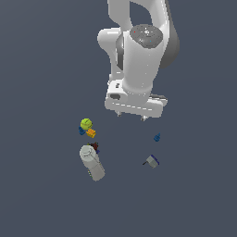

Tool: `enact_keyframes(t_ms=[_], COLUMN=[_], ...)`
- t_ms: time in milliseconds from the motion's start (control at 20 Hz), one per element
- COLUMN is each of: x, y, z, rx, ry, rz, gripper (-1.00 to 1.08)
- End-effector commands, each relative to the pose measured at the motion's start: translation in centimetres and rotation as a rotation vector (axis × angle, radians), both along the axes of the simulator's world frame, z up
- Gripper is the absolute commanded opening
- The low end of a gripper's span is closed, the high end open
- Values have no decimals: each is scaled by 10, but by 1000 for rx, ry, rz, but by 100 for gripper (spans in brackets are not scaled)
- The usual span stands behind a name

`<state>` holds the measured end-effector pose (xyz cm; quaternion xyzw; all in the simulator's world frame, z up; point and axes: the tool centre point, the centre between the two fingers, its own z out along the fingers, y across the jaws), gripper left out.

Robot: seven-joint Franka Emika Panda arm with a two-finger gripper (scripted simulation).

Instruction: Pick up a designated object from a clutter of objects.

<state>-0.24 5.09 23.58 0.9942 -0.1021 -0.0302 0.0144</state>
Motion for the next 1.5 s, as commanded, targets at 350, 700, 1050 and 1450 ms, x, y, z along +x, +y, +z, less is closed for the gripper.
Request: enact_keyframes(t_ms=[350, 700, 1050, 1450], x=[2, -2, -10, -21], y=[49, 86, 123, 152], z=[-44, -76, -107, -132], rx=[-13, -14, -8, 2], ry=[-25, -42, -57, -65], rz=[-141, -245, -349, -434], gripper=[100, 100, 100, 100])
